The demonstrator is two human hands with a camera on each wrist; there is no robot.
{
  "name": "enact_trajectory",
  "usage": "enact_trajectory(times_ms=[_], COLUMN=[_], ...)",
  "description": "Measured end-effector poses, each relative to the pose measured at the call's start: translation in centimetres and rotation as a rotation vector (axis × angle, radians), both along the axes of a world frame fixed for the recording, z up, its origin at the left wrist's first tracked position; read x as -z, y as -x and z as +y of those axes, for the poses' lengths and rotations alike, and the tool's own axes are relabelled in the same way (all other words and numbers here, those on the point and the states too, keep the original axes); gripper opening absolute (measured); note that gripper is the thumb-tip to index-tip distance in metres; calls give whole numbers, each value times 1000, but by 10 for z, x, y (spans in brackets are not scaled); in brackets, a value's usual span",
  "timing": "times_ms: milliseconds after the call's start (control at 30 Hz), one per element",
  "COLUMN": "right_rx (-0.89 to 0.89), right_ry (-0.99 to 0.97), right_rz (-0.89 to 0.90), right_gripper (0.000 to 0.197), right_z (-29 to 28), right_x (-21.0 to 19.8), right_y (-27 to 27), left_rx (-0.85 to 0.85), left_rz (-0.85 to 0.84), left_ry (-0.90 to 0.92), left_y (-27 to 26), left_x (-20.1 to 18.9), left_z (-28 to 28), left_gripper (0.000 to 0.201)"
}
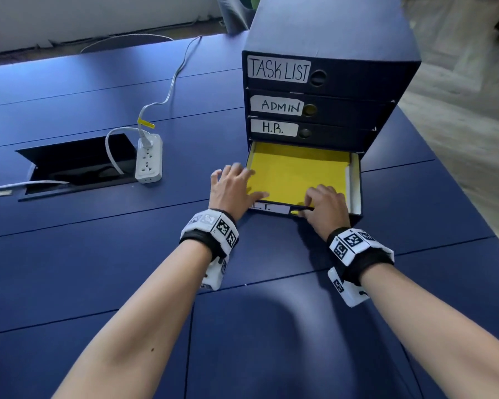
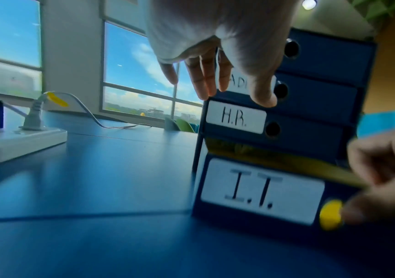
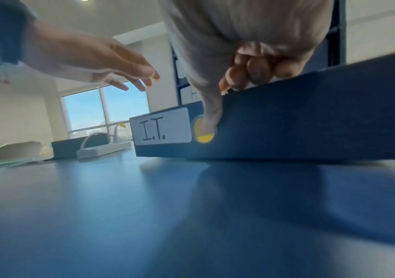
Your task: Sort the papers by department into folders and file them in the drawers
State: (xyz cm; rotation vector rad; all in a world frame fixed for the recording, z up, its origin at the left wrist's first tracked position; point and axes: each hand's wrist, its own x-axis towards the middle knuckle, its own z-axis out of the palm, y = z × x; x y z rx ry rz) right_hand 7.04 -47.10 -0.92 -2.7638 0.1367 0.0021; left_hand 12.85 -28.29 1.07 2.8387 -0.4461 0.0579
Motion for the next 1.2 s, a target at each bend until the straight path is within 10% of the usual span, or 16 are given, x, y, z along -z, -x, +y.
enact_trajectory(times_ms=[233,467,1200], right_rx=[339,568,653], right_ry=[-32,-617,-914], right_rz=[-12,-70,-103], right_gripper=[21,13,26], right_z=[-1,-5,-1], right_x=[2,21,-4], right_y=[-53,-85,-115], left_rx=[-303,-242,-216], left_rz=[83,178,208], left_ry=[696,624,694], left_y=[-86,-133,-89], left_x=[-43,-45,-50], left_z=[-24,-42,-16], left_gripper=[58,36,41])
